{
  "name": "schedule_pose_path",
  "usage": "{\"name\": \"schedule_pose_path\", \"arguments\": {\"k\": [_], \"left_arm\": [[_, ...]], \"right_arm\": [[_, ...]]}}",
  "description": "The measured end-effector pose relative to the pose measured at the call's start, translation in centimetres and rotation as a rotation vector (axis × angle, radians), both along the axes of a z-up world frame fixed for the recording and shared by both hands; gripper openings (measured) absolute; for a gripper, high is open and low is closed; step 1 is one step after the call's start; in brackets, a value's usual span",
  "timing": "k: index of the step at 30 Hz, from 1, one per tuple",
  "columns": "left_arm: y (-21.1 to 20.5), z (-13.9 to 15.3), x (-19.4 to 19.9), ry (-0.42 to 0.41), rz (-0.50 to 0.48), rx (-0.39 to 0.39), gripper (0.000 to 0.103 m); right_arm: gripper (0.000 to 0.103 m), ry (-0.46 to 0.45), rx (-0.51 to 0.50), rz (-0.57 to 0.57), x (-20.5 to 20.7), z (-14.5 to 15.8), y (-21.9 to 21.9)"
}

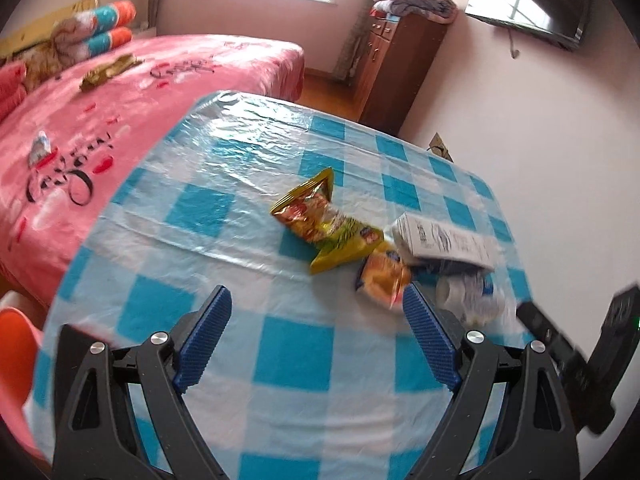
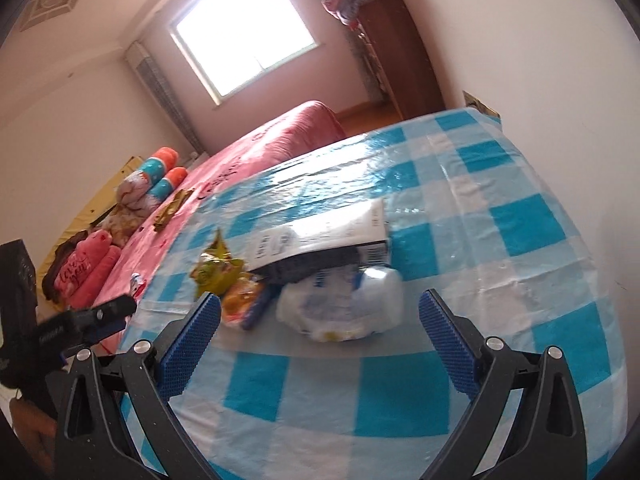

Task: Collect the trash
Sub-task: 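Move both open tools back over the table toward the remaining trash, then grasp the yellow chip bag with the left gripper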

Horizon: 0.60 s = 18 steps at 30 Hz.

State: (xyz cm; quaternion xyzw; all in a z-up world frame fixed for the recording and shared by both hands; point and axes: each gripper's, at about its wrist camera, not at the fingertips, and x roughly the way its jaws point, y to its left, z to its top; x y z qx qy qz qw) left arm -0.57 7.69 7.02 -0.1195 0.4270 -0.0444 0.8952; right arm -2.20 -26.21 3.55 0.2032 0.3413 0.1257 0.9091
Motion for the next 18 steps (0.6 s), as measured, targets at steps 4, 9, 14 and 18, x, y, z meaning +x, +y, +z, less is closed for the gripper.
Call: {"name": "schedule_pose_path", "arguments": {"k": [4, 9, 14, 18], "left_arm": [[-0.4, -1.0, 2.7, 0.032, 0.024, -0.049, 0.088], [-0.6, -2.2, 5.4, 0.073, 0.058, -0.09, 0.088], [-0.8, -3.4, 7.7, 0.117, 0.09, -0.088, 0.085], [-1.3, -4.2, 8.8, 0.14, 0.1, -0.077, 0.081]], "right_arm": [[0.098, 0.012, 0.009, 0.0, 0.7, -0.4, -0.4], [0.098, 0.038, 0.0, 0.017, 2.0, -1.0, 0.0], [0.098, 0.066, -0.061, 0.022, 2.9, -1.4, 0.6], [0.098, 0.089, -0.116, 0.021, 3.6, -2.0, 0.9]]}}
